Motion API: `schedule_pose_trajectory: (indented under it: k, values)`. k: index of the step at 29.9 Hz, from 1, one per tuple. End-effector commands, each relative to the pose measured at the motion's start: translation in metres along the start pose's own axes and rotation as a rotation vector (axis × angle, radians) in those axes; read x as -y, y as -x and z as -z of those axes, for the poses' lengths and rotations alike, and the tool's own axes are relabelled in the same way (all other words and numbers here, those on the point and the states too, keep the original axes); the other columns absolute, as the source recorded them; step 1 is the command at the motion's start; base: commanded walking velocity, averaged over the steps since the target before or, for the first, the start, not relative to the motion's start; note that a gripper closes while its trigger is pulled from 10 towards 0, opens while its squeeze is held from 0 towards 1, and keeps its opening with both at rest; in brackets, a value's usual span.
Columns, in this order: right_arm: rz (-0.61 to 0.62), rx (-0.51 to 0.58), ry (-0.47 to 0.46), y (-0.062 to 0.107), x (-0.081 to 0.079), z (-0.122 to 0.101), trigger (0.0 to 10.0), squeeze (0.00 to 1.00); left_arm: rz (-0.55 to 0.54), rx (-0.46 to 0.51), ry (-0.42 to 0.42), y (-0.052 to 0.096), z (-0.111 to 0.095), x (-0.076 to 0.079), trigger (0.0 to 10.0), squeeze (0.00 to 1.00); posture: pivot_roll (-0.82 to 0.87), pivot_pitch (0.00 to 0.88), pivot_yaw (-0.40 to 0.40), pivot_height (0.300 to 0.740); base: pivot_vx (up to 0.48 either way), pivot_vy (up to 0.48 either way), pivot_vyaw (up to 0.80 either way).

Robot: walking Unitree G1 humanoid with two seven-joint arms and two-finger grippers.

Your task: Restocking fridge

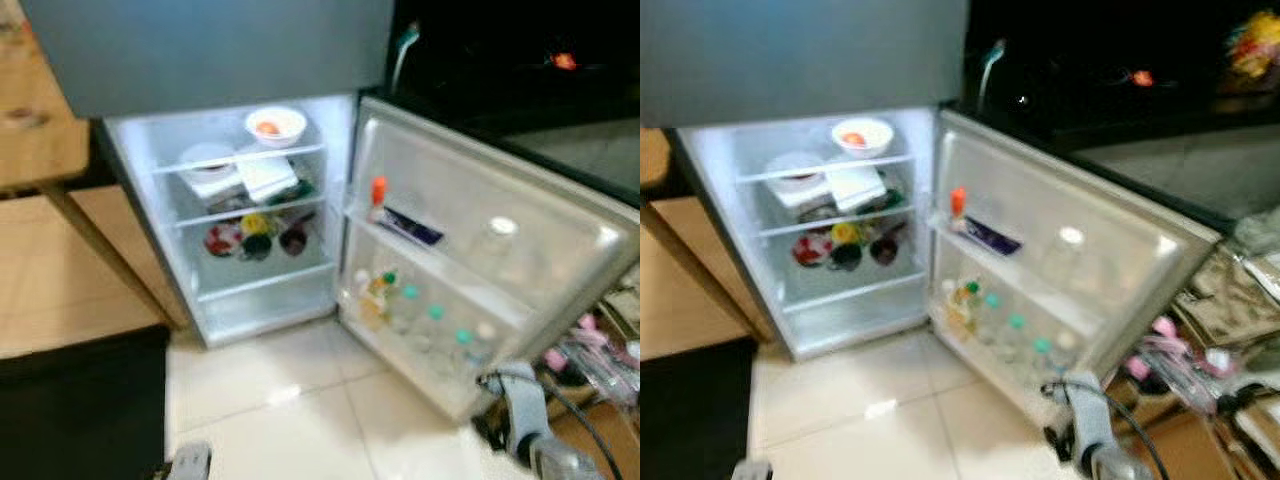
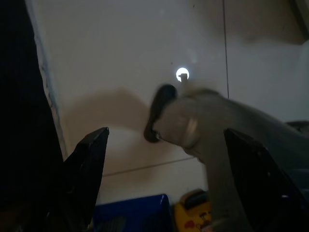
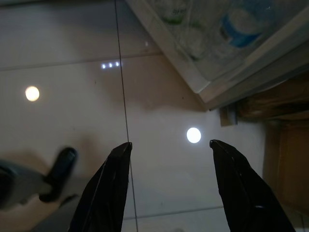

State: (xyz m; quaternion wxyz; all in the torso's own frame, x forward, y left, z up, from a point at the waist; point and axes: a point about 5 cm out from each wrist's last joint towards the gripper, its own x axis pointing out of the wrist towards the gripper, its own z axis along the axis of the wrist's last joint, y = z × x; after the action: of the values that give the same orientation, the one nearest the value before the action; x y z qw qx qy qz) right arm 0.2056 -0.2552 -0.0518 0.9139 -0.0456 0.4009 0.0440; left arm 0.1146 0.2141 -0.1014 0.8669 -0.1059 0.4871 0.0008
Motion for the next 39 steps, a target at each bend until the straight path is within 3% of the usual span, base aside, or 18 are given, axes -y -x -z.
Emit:
schedule_pose_trajectory:
  k: [1, 6, 11, 13, 19, 24, 25, 27, 29, 30, 33, 35, 39]
  values:
    - [0.025, -0.018, -0.013, 0.001, 0.002, 0.004, 10.0, 0.0, 0.011, -0.014, 0.002, 0.0, 0.003, 0.002, 10.0, 0.0, 0.02, 0.0, -0.066, 0.74, 0.0, 0.0, 0.0]
    - [0.151, -0.096, -0.079, 0.009, 0.013, 0.027, 10.0, 0.0, 0.04, -0.012, 0.013, 0.0, 0.004, 0.004, 10.0, 0.0, 0.02, 0.0, -0.067, 0.74, 0.0, -0.266, 0.0]
    - [0.187, -0.096, -0.1, 0.011, 0.019, 0.028, 10.0, 0.0, 0.041, -0.013, 0.013, 0.0, 0.004, 0.004, 10.0, 0.0, 0.02, 0.0, -0.068, 0.74, 0.0, -0.472, 0.0]
    - [0.303, -0.121, -0.099, 0.017, 0.036, 0.027, 10.0, 0.0, 0.033, -0.015, 0.012, 0.0, 0.004, 0.004, 10.0, 0.0, 0.01, 0.0, -0.068, 0.74, 0.0, -0.371, 0.0]
    - [0.388, -0.051, -0.146, 0.021, 0.055, 0.012, 10.0, 0.0, 0.01, -0.01, 0.021, 0.0, 0.003, 0.003, 10.0, 0.0, 0.01, 0.0, -0.069, 0.74, 0.0, -0.045, 0.0]
    - [0.428, 0.144, -0.169, 0.022, 0.074, -0.035, 10.0, 0.0, 0.008, -0.009, 0.014, -0.001, 0.002, 0.003, 10.0, 0.0, 0.01, 0.0, -0.066, 0.74, 0.0, 0.0, 0.0]
    - [0.428, 0.144, -0.169, 0.022, 0.074, -0.035, 10.0, 0.0, 0.008, -0.009, 0.014, -0.001, 0.002, 0.003, 10.0, 0.0, 0.01, 0.0, -0.066, 0.74, 0.0, 0.0, 0.0]
    - [0.477, 0.296, -0.211, 0.027, 0.09, -0.071, 10.0, 0.0, 0.01, -0.005, 0.016, -0.001, 0.0, 0.003, 10.0, 0.0, 0.01, 0.0, -0.062, 0.74, 0.0, 0.0, 0.0]
    - [0.499, 0.334, -0.211, 0.031, 0.096, -0.082, 10.0, 0.0, 0.011, -0.003, 0.016, -0.001, 0.0, 0.003, 10.0, 0.0, 0.01, 0.0, -0.062, 0.74, 0.0, 0.0, 0.0]
    - [0.555, 0.389, -0.215, 0.038, 0.108, -0.1, 10.0, 0.0, 0.01, 0.0, 0.018, -0.001, -0.001, 0.003, 10.0, 0.0, 0.01, 0.0, -0.062, 0.74, 0.0, 0.0, 0.0]
    - [0.593, 0.429, -0.233, 0.044, 0.116, -0.111, 10.0, 0.0, 0.008, 0.004, 0.024, -0.001, -0.001, 0.002, 10.0, 0.0, 0.01, 0.0, -0.062, 0.74, 0.0, 0.0, 0.0]
    - [0.65, 0.525, -0.29, 0.056, 0.13, -0.132, 10.0, 0.0, 0.007, 0.01, 0.033, -0.001, -0.002, 0.001, 10.0, 0.0, 0.02, 0.0, -0.063, 0.74, 0.0, 0.0, 0.0]
    - [0.671, 0.628, -0.357, 0.069, 0.142, -0.153, 10.0, 0.0, 0.008, 0.012, 0.031, -0.001, -0.003, 0.0, 10.0, 0.0, 0.03, 0.0, -0.063, 0.74, 0.0, 0.0, 0.0]
